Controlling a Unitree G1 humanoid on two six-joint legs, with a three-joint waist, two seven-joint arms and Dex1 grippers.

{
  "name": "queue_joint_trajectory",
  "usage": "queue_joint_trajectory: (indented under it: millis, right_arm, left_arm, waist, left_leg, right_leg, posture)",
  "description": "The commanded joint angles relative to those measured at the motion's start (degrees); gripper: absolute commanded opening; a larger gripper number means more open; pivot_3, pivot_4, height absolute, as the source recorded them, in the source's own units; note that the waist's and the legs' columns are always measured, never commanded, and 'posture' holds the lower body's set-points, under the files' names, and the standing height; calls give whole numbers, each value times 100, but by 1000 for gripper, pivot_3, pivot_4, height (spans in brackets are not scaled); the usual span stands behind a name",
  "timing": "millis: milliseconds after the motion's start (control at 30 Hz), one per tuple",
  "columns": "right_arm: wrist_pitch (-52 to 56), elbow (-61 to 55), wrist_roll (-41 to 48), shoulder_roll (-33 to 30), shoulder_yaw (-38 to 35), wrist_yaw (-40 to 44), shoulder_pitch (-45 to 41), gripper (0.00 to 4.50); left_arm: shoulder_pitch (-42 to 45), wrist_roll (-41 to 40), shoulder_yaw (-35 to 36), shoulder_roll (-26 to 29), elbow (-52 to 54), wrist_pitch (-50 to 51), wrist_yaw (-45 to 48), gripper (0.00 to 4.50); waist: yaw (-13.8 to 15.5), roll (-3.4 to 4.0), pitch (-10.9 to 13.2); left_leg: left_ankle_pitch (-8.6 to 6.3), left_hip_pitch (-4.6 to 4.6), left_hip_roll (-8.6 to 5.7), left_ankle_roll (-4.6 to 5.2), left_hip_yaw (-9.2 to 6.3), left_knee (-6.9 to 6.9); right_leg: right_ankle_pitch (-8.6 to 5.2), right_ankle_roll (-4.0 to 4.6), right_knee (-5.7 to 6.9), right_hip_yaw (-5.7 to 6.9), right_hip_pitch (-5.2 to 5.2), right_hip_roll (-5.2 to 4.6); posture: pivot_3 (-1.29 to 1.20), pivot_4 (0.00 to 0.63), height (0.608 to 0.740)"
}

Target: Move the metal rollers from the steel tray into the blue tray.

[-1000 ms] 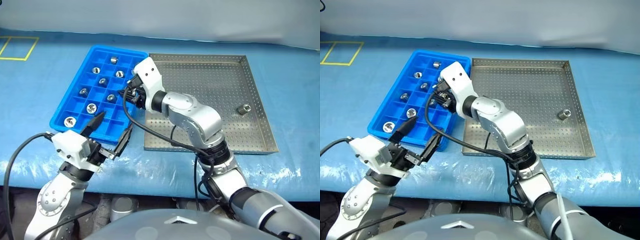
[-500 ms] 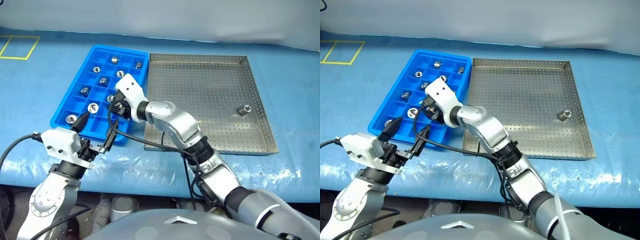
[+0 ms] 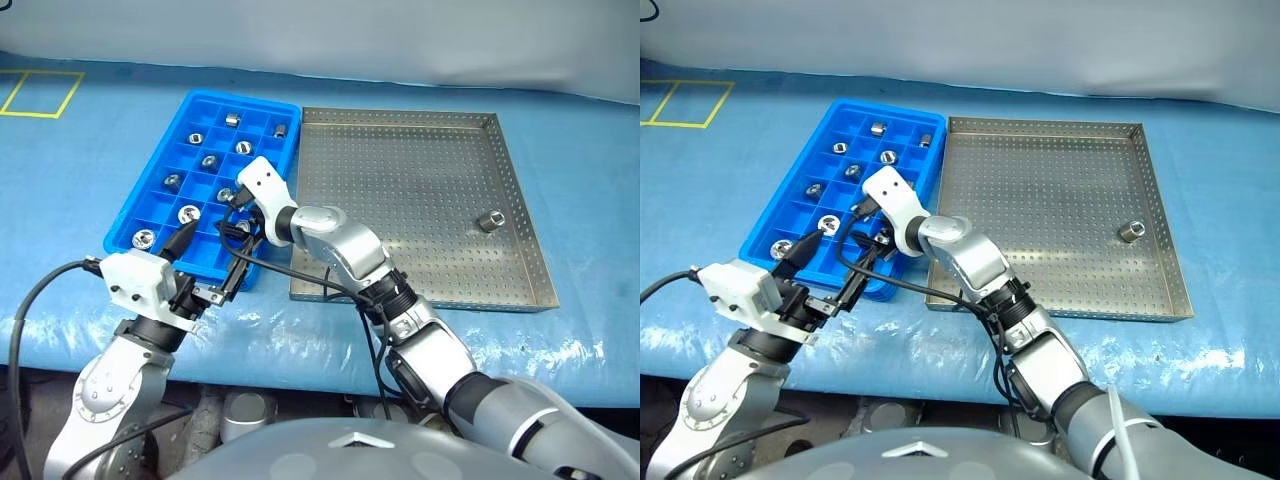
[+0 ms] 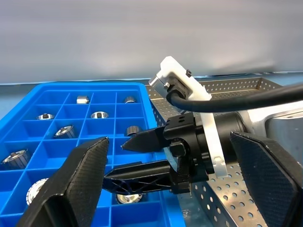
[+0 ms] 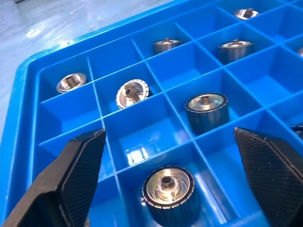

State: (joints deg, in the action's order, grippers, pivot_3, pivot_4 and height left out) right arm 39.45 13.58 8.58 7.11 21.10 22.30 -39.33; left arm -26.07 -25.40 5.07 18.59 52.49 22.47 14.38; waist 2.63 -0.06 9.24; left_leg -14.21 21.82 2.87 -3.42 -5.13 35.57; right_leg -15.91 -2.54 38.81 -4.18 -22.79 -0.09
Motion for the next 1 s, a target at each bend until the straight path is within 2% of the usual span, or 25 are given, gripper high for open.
queue_joint_trajectory:
  millis: [33,200,433,700,1000]
  right_arm:
    - [141,-590,69,-1,-475,-306,137,4438]
    - [237,-1274,-8,-76,-1269,-1064,224,4438]
    - [-47,-1513,-790,-223,-2411,-3083,147,4438]
    - [-648,-1435,-1085,437,-3542,-5385,187,4438]
    - [-1351,-553,-1591,748,-3351,-7228,145,4438]
  left_arm:
    - [186,-60,44,115,-80,83,87,4500]
    - [562,-90,-39,244,-357,234,238,4500]
    - [1173,-74,-338,250,-848,337,503,4500]
    - [1620,2,-576,206,-1282,286,697,4500]
    - [1672,57,-724,188,-1411,239,781,4500]
  waist:
    - [-12,0,0]
    - [-132,2,1]
    - [-357,1,1]
    - [-695,4,0]
    - [-844,5,1]
  left_leg:
    - [0,0,0,0,0,0]
    - [0,3,0,-1,0,-2]
    - [1,6,-8,-1,0,-3]
    - [0,10,-15,0,3,-5]
    - [0,6,-18,1,5,-2]
  right_leg:
    - [0,0,0,0,0,0]
    - [1,0,0,-1,-4,0]
    - [1,1,0,-2,-5,-7]
    - [2,0,8,-8,-11,-15]
    - [3,0,16,-15,-11,-17]
  posture:
    - [181,150,740]
    - [105,150,740]
    - [1,150,740]
    - [-53,150,740]
    - [-58,150,740]
